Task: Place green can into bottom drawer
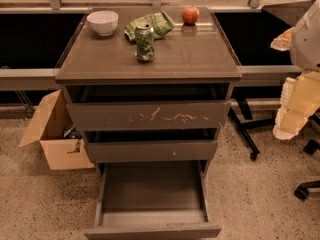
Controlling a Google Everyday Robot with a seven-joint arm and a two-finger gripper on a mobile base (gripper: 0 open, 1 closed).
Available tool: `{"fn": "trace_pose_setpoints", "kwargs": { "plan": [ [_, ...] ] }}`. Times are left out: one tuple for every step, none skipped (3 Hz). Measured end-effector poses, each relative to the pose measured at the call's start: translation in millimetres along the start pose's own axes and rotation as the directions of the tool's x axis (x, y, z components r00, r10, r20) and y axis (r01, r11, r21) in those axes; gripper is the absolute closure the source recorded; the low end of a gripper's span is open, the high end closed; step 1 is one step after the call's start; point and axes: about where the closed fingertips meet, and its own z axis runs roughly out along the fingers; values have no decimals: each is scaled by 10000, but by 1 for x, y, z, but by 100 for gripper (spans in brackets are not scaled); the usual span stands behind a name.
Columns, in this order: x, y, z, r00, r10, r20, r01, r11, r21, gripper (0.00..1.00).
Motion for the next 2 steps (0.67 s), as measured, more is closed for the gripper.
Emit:
{"fn": "trace_pose_setpoints", "kwargs": {
  "plan": [
    [0, 0, 0, 10000, 0, 0, 0, 10000, 1, 0],
    [-19, -25, 16, 9974, 168, 700, -176, 9998, 115, 0]
  ]
}}
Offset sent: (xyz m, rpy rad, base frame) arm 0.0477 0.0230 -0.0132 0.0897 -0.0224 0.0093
